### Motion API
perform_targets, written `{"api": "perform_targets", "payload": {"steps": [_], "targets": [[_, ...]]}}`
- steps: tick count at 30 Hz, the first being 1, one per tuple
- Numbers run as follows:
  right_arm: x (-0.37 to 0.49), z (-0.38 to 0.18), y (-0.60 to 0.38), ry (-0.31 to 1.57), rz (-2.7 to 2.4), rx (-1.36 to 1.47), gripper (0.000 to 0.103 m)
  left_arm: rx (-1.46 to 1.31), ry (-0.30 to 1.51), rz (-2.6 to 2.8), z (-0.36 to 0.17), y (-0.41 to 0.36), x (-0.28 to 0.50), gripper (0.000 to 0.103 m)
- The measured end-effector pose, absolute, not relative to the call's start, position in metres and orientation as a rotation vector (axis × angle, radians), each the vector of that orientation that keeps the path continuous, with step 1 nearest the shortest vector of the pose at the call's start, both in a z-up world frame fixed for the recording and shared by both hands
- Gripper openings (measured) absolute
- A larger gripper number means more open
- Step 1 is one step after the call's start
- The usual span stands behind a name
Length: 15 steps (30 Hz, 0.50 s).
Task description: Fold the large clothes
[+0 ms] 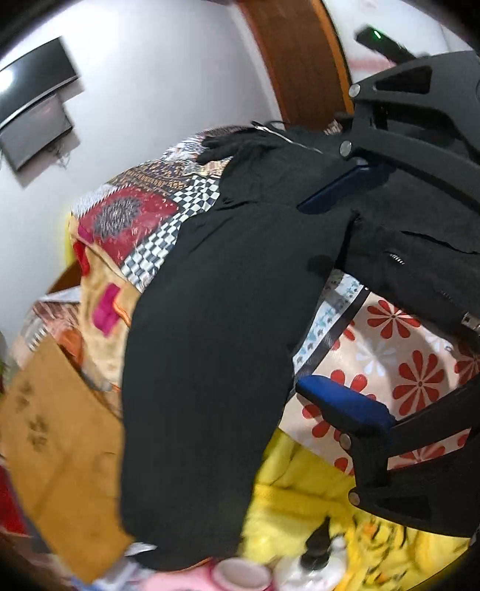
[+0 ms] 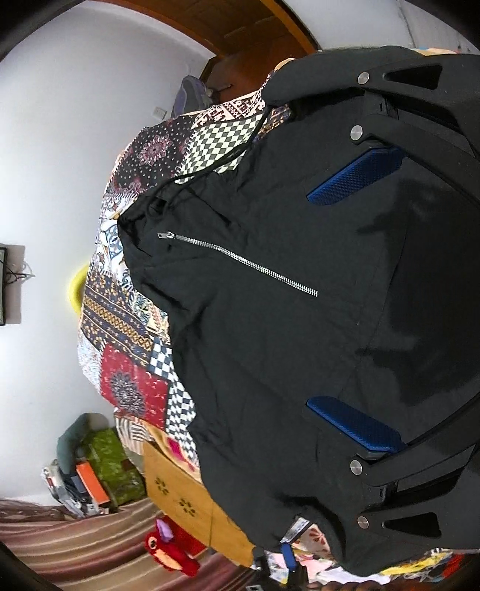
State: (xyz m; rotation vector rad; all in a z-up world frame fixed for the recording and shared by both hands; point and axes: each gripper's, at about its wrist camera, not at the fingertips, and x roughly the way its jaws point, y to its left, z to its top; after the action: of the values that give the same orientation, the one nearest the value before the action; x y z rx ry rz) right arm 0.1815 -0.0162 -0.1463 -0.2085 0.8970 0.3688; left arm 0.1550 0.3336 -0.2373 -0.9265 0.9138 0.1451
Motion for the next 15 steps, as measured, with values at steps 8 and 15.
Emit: {"api": "perform_targets", "payload": {"steps": [8,15], "targets": [[0.19,-0.15,-0.011,0.901,0.356,-0.23,0.103,-0.971,0.851,0.197,-0.243,0.361,0.163,0.079],[0.188,-0.138,-0.023,0.878,0.336,-0.205,0.103,-0.796,0.894,0.344,-0.243,0.369,0.181,0.04]]}}
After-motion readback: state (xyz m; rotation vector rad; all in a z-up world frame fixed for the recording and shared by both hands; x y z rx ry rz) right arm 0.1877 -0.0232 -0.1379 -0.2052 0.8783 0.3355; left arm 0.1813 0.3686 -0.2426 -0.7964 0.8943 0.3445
